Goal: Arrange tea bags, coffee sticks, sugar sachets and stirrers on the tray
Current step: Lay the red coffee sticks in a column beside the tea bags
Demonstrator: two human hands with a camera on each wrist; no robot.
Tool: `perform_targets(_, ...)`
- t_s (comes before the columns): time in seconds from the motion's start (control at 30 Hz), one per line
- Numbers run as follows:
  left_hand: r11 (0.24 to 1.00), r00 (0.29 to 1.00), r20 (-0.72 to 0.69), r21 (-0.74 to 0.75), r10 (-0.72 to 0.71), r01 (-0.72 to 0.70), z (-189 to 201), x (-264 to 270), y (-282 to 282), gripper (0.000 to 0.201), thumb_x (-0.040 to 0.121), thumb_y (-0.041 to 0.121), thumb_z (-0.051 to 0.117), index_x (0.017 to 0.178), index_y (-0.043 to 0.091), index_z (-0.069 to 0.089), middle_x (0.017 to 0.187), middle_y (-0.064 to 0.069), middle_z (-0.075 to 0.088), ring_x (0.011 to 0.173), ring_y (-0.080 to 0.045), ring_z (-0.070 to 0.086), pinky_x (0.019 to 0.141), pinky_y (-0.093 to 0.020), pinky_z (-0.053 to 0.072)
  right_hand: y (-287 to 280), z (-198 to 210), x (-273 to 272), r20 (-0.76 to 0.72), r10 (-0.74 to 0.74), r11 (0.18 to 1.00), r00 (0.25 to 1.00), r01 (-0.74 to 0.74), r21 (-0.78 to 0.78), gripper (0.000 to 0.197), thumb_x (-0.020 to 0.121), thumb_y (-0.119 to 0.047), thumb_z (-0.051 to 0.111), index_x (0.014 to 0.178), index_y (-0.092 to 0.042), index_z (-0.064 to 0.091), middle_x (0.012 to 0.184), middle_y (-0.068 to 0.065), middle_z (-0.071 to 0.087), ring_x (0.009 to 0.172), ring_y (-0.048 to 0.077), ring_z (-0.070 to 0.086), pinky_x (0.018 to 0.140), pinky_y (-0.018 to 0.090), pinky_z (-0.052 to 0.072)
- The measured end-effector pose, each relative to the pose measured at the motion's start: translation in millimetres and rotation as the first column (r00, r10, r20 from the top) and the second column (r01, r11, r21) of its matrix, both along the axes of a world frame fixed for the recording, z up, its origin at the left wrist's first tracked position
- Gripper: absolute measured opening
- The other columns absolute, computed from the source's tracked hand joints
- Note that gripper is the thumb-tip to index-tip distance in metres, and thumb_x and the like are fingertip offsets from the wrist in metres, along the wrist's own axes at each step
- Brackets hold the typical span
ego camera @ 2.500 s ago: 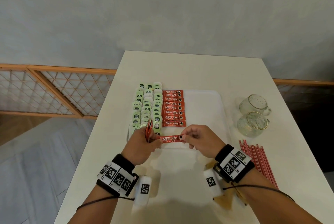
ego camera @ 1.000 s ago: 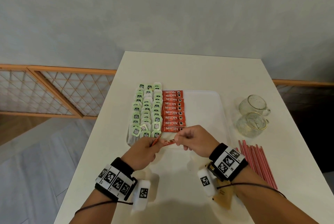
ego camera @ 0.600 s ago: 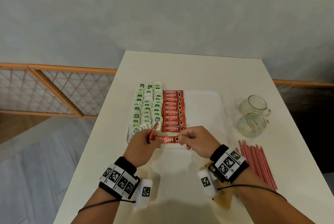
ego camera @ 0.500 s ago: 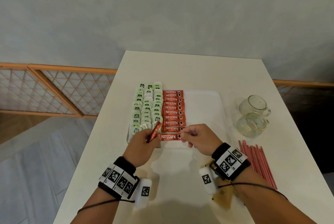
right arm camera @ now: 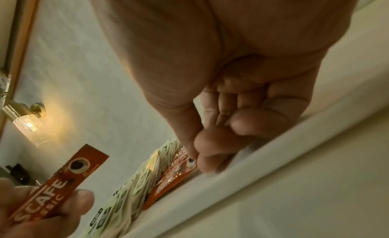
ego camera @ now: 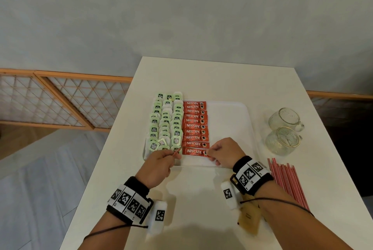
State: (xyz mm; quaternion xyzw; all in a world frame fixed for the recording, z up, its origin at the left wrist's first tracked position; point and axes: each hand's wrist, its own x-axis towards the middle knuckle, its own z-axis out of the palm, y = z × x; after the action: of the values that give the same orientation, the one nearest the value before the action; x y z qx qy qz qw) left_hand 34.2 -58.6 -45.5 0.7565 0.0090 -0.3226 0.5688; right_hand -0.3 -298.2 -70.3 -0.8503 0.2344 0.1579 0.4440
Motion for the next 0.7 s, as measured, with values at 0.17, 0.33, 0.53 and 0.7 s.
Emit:
perform_targets(0.17,0.999,1.0,-0.014,-0.031,0.024,-0.024,0.0,-1.7,-0.4,0.017,0.084,-0.007,0.041,0.081,0.01,0.04,0.066,-0.004,0.033,0.049,-0.014,0.027,0.045,-0.027,0.022,4.2,3.0,6.4,0.016,-0.023,0.998,1.0,0.024,-0.063,0.028,0.092,-0.03,0.072,0.072,-0.011,0.077,0.067,0.0,0.075,0.052,0.008,0.064,0.056,0.019,0.049)
perform_targets(0.33,0.999,0.999,0.015,-0.031,-0.03,0.03,3.2,-3.2,-2.0,0.014,0.093,0.0,0.042,0.082,0.006,0.048,0.065,-0.009,0.05,0.046,-0.015,0.037,0.044,-0.022,0.031,5.4,3.3,6.6,0.049,-0.05,0.992,0.998,0.055,-0.112,0.028,0.09,-0.04,0.073,0.078,-0.015,0.072,0.072,-0.001,0.074,0.063,0.013,0.069,0.063,0.026,0.055)
perform_targets(0.53,0.977,0.973,0.103,0.073,-0.205,0.198,0.0,-1.5,0.9,0.015,0.092,0.002,0.051,0.086,-0.003,0.064,0.067,-0.002,0.06,0.048,-0.013,0.046,0.048,-0.021,0.038,11.8,10.7,-4.1,0.184,0.068,0.997,0.98,-0.063,-0.035,0.018,0.091,-0.043,0.07,0.093,-0.025,0.068,0.08,-0.008,0.068,0.071,0.006,0.062,0.066,0.025,0.048)
perform_targets(0.7,0.917,0.915,0.08,0.098,-0.394,0.386,0.8,-3.4,-0.4,0.016,0.092,0.008,0.054,0.086,0.0,0.067,0.063,0.003,0.058,0.049,-0.01,0.045,0.049,-0.021,0.037,27.8,20.9,-13.2,0.312,0.232,0.929,0.921,-0.305,0.211,0.021,0.093,-0.033,0.072,0.112,-0.024,0.073,0.082,-0.003,0.066,0.069,0.012,0.061,0.065,0.028,0.056)
